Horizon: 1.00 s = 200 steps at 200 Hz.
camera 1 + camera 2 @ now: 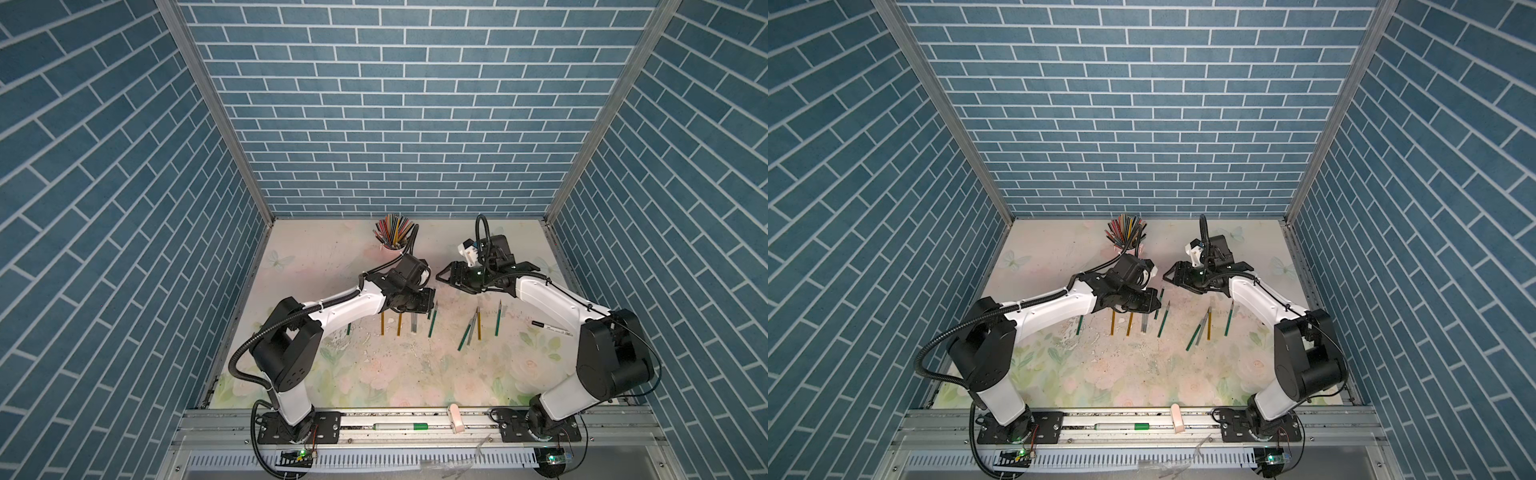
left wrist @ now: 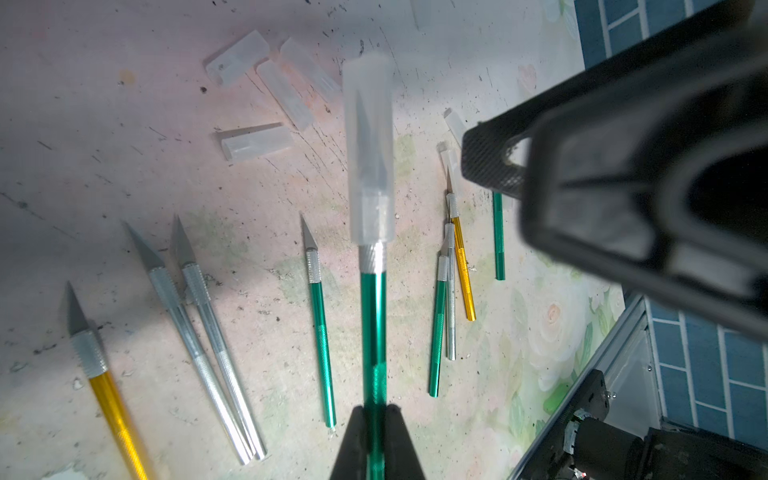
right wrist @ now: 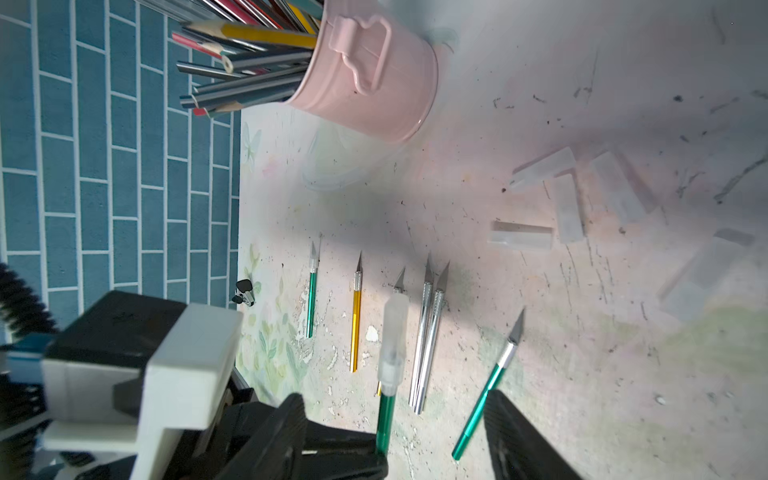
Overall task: Remove protective caps from carving knives
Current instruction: Pick up the carving knife from the center of the board, then remove the protective sleeve from the carving knife.
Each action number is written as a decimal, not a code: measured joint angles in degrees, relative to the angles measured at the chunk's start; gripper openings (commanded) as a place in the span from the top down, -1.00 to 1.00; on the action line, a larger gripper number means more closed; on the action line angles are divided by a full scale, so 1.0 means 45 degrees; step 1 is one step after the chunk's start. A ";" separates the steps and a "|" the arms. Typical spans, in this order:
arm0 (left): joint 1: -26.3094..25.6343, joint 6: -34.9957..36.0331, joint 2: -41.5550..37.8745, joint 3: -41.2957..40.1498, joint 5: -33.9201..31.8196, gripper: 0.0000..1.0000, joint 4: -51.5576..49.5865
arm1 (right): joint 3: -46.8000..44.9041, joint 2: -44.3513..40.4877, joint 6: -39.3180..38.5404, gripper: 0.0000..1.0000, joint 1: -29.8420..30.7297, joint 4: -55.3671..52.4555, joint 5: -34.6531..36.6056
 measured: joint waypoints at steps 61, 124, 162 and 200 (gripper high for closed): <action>-0.0034 0.0000 0.0049 0.0238 0.0126 1.00 0.0058 | 0.0165 0.0476 0.0155 -0.07 0.0107 0.0194 0.0024; -0.0092 0.0063 0.0374 0.0612 0.0257 1.00 0.0039 | 0.0447 0.1175 0.0369 0.37 0.0204 0.0495 0.0019; -0.0175 0.0117 0.0559 0.0733 0.0282 1.00 0.0044 | 0.0495 0.1234 0.0544 0.63 0.0238 0.0578 0.0034; -0.0175 0.0146 0.0588 0.0733 0.0272 1.00 0.0049 | 0.0495 0.1234 0.0554 0.73 0.0238 0.0573 0.0078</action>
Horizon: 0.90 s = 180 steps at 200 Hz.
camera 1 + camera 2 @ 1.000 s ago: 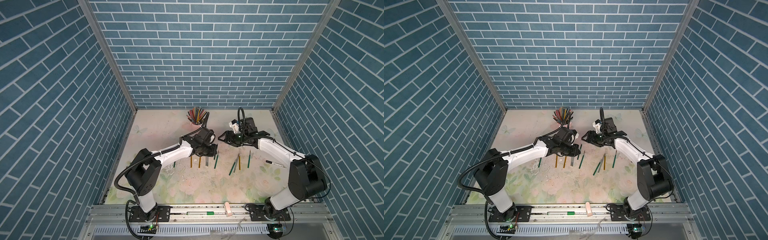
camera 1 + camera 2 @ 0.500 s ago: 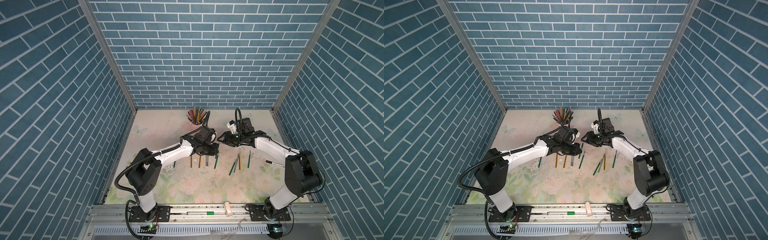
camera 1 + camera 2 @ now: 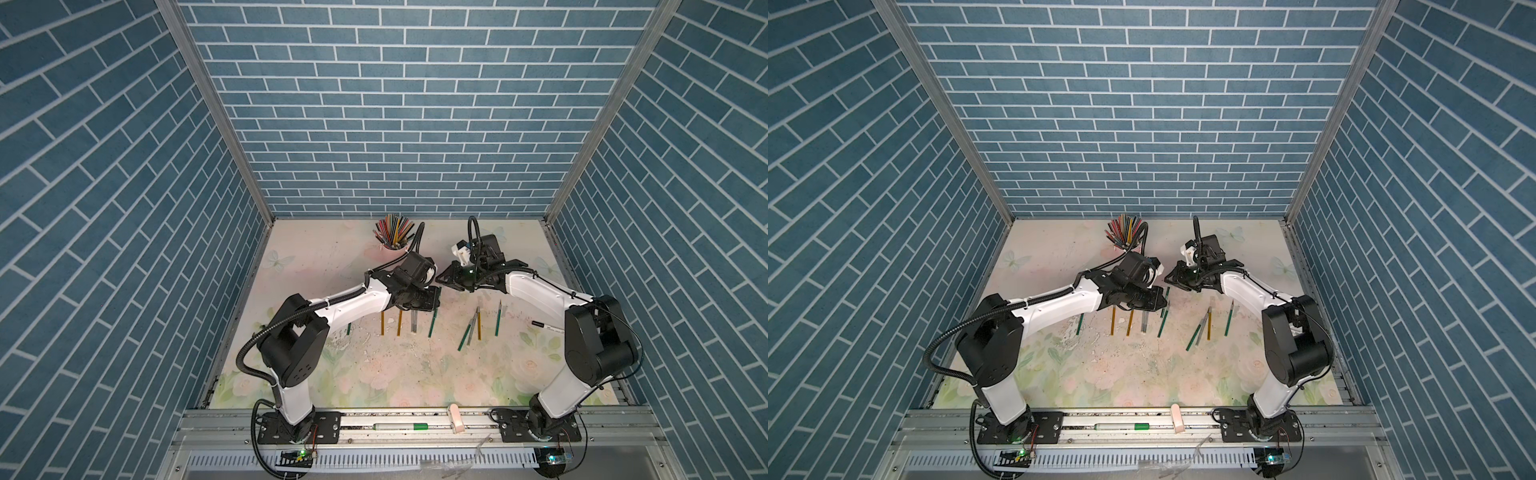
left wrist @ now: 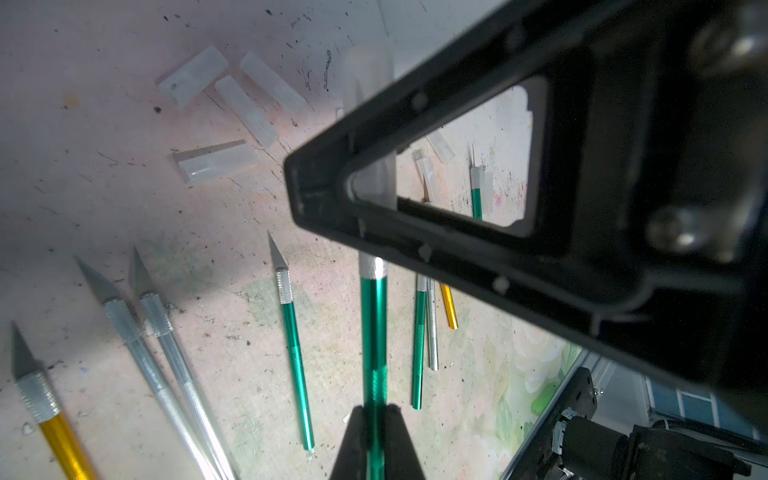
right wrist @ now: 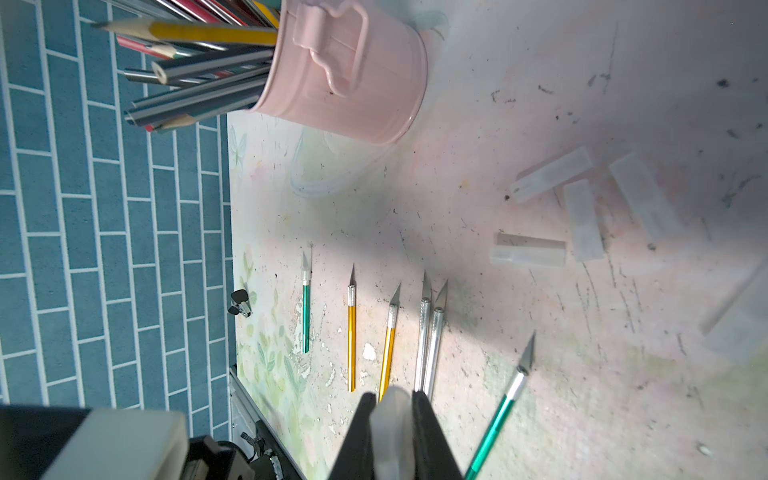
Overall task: Remove protective caps from carving knives
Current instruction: Remove the protective sleeve from the carving knife.
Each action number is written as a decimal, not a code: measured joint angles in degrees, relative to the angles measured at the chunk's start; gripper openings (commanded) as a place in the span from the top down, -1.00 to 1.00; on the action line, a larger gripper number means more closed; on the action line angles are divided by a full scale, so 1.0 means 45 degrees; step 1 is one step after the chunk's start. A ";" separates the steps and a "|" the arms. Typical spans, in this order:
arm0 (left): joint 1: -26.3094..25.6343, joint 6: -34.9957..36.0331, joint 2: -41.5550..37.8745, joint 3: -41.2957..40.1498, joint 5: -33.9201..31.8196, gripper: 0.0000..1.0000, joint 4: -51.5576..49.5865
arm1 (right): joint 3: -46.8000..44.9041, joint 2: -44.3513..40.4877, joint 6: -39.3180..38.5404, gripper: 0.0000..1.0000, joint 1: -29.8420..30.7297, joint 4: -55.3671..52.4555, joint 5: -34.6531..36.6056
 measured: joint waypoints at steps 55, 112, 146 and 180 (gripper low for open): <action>0.0000 0.0267 0.0044 0.0044 -0.0063 1.00 -0.0185 | 0.0000 0.0000 0.0000 0.84 -0.0019 -0.0024 0.0146; -0.0044 0.0729 0.0015 0.0005 -0.0359 1.00 -0.0233 | 0.0384 0.0248 -0.0005 0.87 -0.0180 -0.0481 0.0029; -0.0117 0.0855 -0.0136 -0.0204 -0.0685 1.00 -0.0180 | 0.0631 0.0447 0.0005 0.89 -0.0194 -0.0704 -0.0121; -0.0146 0.0874 -0.0180 -0.0296 -0.0899 1.00 -0.0117 | 0.0986 0.0772 0.0005 0.90 -0.0214 -0.1005 -0.0277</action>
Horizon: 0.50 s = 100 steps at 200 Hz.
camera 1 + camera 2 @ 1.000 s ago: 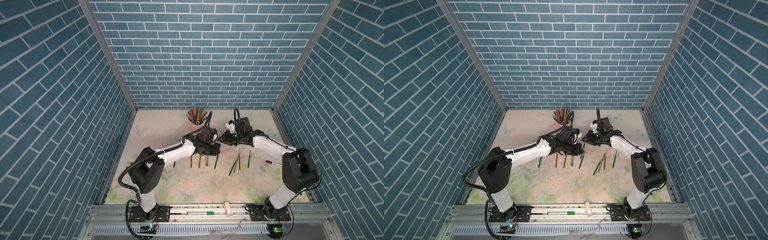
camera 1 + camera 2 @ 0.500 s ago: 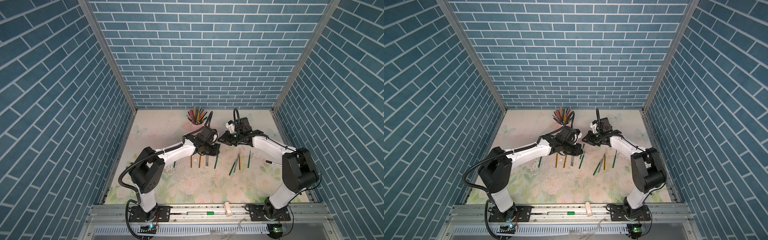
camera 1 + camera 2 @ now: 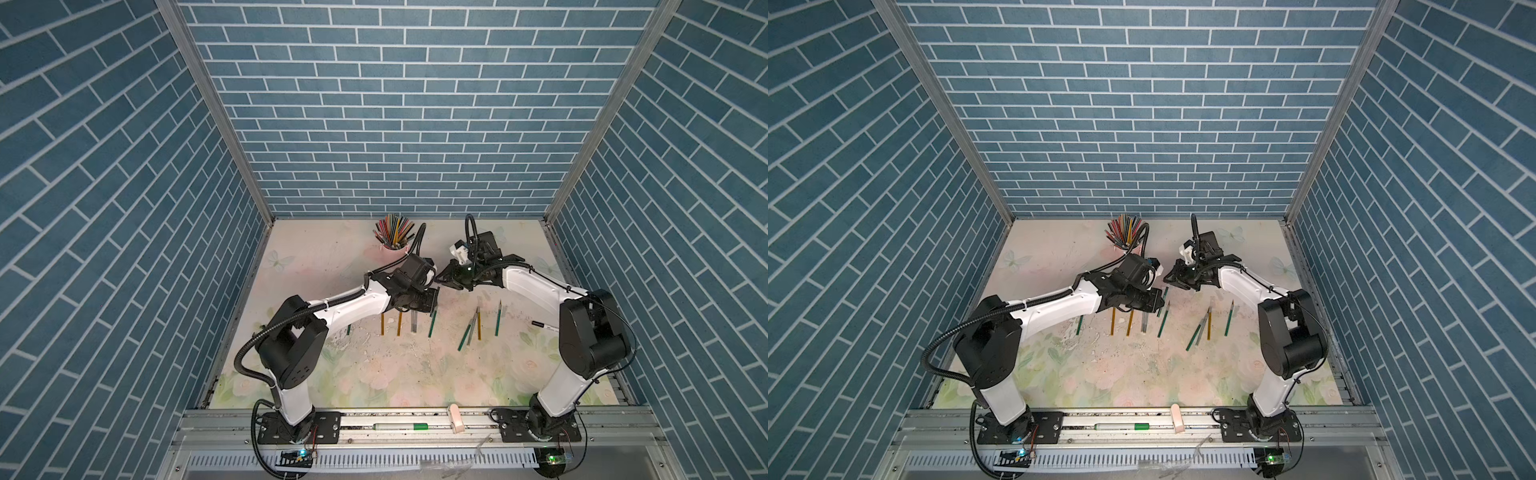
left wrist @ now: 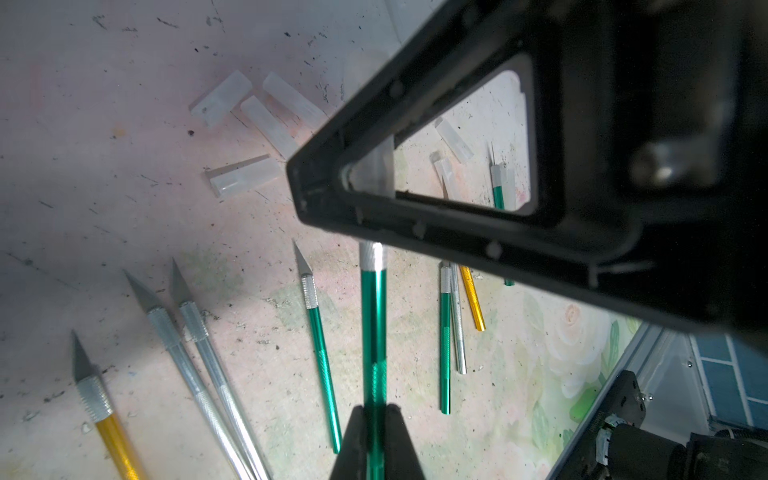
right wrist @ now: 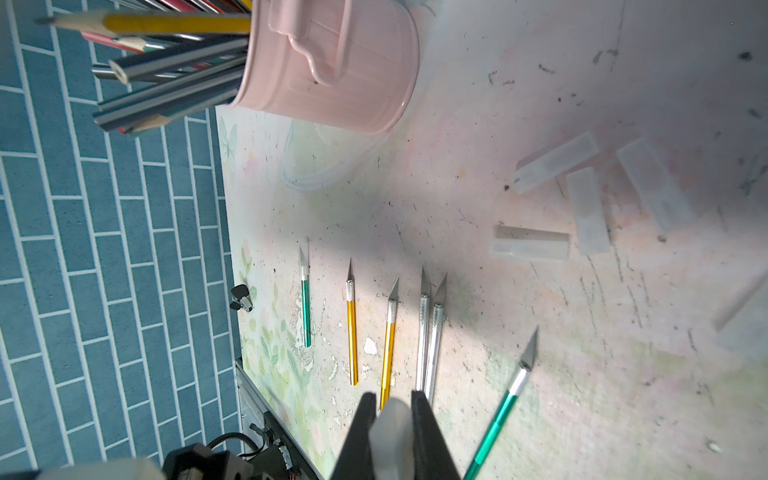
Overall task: Remove protective caps from carving knives
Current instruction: Remove the protective sleeve from the carving knife.
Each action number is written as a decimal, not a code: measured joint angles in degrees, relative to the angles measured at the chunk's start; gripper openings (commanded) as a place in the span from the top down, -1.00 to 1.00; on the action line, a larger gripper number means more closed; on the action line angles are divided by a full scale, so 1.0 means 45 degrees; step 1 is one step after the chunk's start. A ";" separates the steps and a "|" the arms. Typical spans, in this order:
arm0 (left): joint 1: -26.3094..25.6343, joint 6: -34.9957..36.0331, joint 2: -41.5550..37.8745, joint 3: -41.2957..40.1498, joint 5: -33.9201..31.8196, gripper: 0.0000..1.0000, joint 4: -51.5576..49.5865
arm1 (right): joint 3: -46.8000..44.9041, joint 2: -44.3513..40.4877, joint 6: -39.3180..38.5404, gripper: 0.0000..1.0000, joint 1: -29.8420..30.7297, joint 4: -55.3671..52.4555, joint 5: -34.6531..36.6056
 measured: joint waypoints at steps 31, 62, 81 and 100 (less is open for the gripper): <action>-0.0010 0.0000 -0.0005 -0.0029 -0.0180 1.00 0.0078 | 0.0330 0.0253 0.0000 0.90 -0.0049 -0.0233 -0.0107; -0.0005 0.0015 -0.0068 -0.0034 -0.0398 1.00 0.0189 | 0.0588 0.0423 0.0000 0.91 -0.0141 -0.0282 -0.0291; -0.0005 0.0063 -0.0073 -0.0034 -0.0408 1.00 0.0267 | 0.0607 0.0423 0.0000 0.91 -0.0199 -0.0291 -0.0359; -0.0005 0.0126 -0.0073 -0.0034 -0.0408 1.00 0.0282 | 0.0631 0.0452 0.0000 0.91 -0.0257 -0.0335 -0.0447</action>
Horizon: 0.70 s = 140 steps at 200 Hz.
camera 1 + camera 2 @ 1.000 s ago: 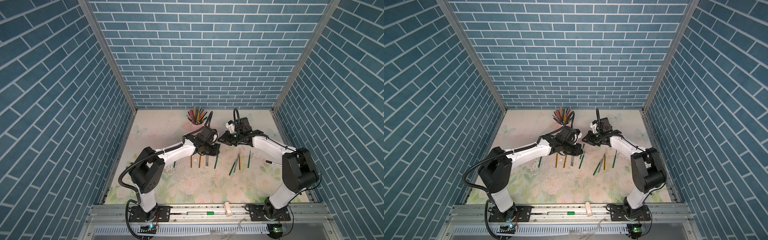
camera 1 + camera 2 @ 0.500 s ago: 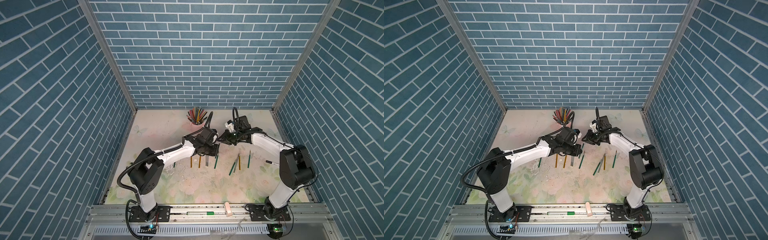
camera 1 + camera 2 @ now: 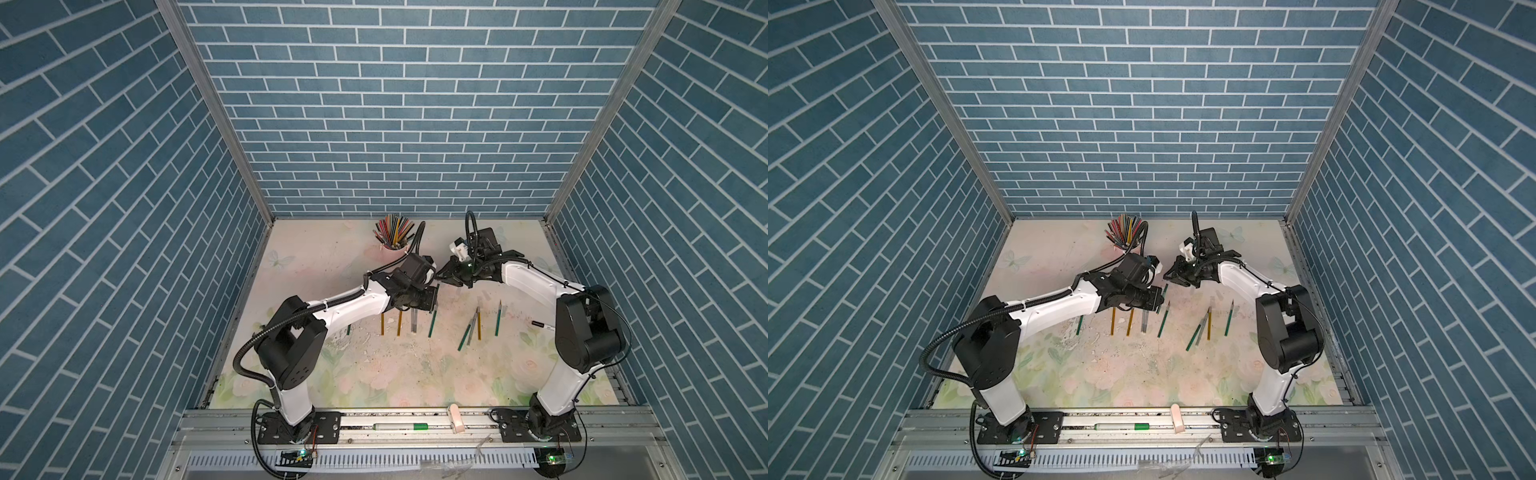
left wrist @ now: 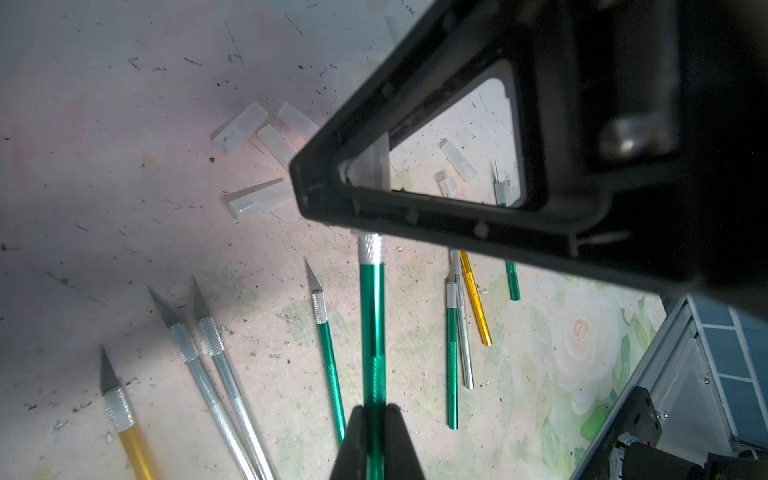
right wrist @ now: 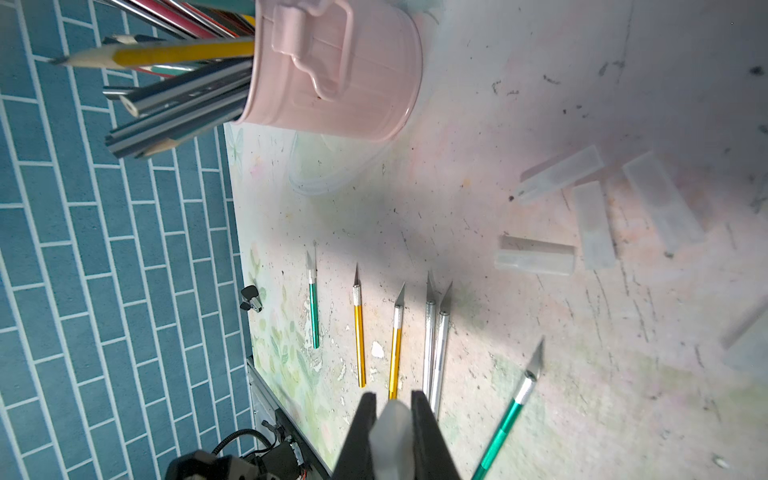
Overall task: Remove protective caps from carving knives
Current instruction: Remove the protective sleeve from the carving knife.
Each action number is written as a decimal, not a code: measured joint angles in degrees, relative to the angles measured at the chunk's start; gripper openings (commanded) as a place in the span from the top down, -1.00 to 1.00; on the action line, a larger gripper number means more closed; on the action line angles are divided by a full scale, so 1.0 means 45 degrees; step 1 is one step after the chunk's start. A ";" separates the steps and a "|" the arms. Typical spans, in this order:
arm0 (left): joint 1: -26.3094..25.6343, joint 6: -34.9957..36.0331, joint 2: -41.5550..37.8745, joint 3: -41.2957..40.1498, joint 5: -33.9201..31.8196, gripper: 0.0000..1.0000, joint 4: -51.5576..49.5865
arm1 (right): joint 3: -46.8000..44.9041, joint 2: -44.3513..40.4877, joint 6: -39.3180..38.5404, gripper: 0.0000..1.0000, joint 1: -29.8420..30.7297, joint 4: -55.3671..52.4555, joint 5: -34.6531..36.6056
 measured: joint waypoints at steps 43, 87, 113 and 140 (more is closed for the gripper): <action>0.0005 0.0136 0.0000 0.0024 0.0015 1.00 0.0141 | 0.0330 0.0136 -0.0005 0.92 -0.0165 -0.0461 -0.0151; -0.0005 0.0272 0.0000 0.0083 0.0151 1.00 0.0194 | 0.0355 0.0146 0.0000 0.92 -0.0389 -0.0631 -0.0403; 0.0010 0.0369 0.0005 0.0257 0.0087 1.00 0.0194 | 0.0792 0.0243 -0.0019 0.92 -0.0486 -0.0971 -0.0505; 0.0019 0.0413 0.0044 0.0495 0.0102 1.00 0.0185 | 0.1132 0.0243 -0.0044 0.92 -0.0612 -0.1341 -0.0505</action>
